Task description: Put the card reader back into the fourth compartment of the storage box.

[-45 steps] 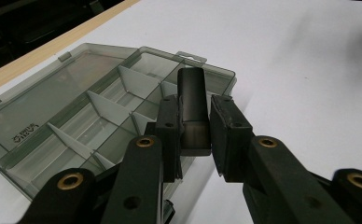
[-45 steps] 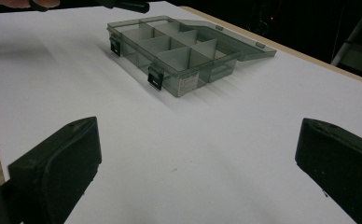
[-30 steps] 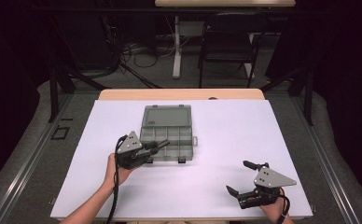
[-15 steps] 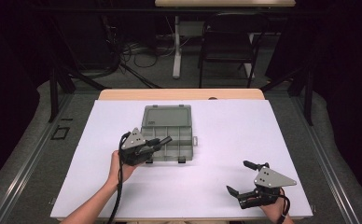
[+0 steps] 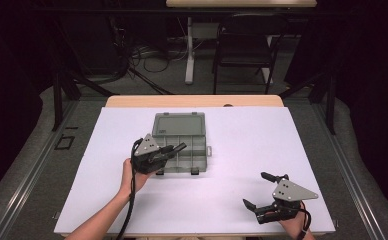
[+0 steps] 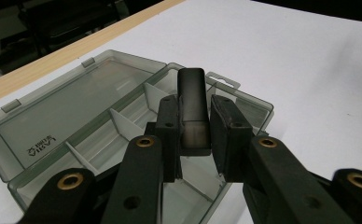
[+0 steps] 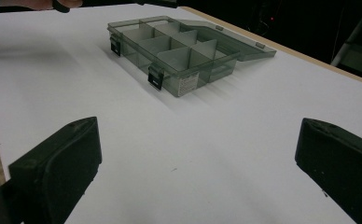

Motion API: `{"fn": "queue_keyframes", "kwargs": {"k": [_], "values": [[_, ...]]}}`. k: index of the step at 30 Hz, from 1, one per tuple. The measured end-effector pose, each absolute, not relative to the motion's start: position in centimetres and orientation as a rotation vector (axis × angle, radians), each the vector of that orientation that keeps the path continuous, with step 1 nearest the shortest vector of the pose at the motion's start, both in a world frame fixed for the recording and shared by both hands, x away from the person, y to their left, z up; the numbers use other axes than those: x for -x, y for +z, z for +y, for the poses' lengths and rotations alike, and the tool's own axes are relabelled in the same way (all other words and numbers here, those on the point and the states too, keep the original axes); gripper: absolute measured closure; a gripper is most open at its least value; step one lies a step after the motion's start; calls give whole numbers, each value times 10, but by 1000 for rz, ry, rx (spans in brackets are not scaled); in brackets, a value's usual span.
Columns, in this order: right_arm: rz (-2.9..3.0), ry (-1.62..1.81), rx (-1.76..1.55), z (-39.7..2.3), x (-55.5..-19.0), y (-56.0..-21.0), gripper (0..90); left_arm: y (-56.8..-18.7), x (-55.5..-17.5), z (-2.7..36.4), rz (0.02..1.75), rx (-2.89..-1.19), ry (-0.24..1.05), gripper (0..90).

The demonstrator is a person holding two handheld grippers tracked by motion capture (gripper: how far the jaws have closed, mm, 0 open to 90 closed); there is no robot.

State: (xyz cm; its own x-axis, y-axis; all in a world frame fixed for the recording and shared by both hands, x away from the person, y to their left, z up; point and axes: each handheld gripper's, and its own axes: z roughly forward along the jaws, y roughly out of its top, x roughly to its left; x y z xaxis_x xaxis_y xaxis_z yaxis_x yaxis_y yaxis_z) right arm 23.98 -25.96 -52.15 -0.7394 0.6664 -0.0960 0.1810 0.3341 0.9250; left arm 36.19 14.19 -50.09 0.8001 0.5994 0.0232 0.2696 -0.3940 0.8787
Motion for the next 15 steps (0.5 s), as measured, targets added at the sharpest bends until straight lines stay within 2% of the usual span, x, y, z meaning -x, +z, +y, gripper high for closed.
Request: {"fn": "queue_keyframes", "kwargs": {"k": [15], "values": [[2137,1398,-741,-260,-240,-521,1,-502,-370,130,658,-1992,407,743]]}}
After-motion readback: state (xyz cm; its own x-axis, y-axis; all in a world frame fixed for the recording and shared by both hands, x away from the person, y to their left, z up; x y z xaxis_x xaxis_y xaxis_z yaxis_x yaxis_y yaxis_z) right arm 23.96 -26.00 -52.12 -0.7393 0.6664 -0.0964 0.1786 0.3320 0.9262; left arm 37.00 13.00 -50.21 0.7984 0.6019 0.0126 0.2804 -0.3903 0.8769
